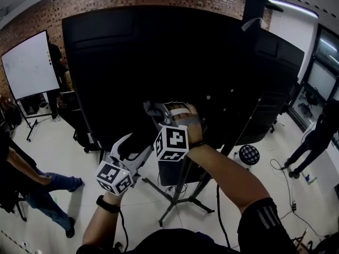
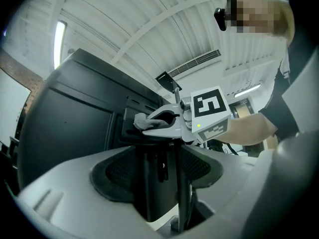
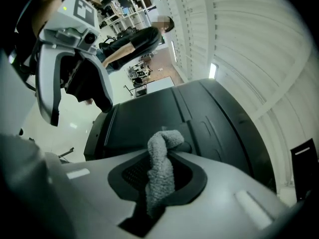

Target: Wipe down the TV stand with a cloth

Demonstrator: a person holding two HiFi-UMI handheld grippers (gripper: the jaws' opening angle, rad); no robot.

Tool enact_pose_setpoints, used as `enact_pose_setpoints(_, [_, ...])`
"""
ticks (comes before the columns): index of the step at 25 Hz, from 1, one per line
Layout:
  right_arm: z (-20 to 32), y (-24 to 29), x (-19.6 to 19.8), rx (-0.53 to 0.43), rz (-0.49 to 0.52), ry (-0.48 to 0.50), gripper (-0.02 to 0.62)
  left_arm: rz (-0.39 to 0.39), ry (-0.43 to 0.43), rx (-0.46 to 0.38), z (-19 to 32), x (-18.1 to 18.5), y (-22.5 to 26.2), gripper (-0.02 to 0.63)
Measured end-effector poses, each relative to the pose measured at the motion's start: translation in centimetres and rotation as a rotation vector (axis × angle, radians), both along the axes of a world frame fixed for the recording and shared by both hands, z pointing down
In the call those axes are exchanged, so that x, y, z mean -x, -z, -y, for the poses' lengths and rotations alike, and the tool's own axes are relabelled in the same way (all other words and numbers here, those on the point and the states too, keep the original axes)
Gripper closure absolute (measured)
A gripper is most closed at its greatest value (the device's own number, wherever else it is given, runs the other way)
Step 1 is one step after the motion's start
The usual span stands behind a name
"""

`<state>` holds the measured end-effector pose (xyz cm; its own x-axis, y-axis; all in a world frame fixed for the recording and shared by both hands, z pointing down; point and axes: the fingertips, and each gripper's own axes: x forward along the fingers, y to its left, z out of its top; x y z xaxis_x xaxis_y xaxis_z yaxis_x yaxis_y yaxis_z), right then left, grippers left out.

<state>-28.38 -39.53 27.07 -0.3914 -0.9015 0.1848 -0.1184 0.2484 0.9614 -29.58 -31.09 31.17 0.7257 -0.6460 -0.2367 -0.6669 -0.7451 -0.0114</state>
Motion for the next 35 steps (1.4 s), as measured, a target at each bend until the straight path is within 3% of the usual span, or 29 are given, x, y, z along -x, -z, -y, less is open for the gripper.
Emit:
enact_pose_setpoints(8, [0.1,-0.4,-4.8,-0.063,-0.079,-0.097,0.538,0.006,-0.077,-0.007,0.0,-4.1,0.3,0.304])
enact_pose_setpoints(13, [-0.3,-0.1,-5.9,-0.063,-0.091,-0.121,0.538,0.008,-0.091,-0.005,0.1,-5.4,0.5,0.304])
enact_pose_setpoints(17, [-2.5,1.4,-5.9,-0.036,0.049,-0.041,0.538,0.008,-0.100,-0.015,-0.4,-6.0,1.0,0.304])
enact_pose_setpoints(23, [-6.2,6.5,-9.5,-0.085,0.249,0.049,0.538,0.008,-0.107,-0.053,-1.4,-7.8,3.2,0.304])
enact_pose_setpoints(29, [-7.3,10.9,-14.7,-0.135,0.363,0.102,0.535,0.011,-0.105,-0.089,-2.2,-11.1,5.4,0.304])
enact_pose_setpoints(35, [-5.0,11.2,-19.3,-0.057,0.473,0.161,0.535,0.009,-0.067,-0.094,-1.8,-13.9,6.0,0.304])
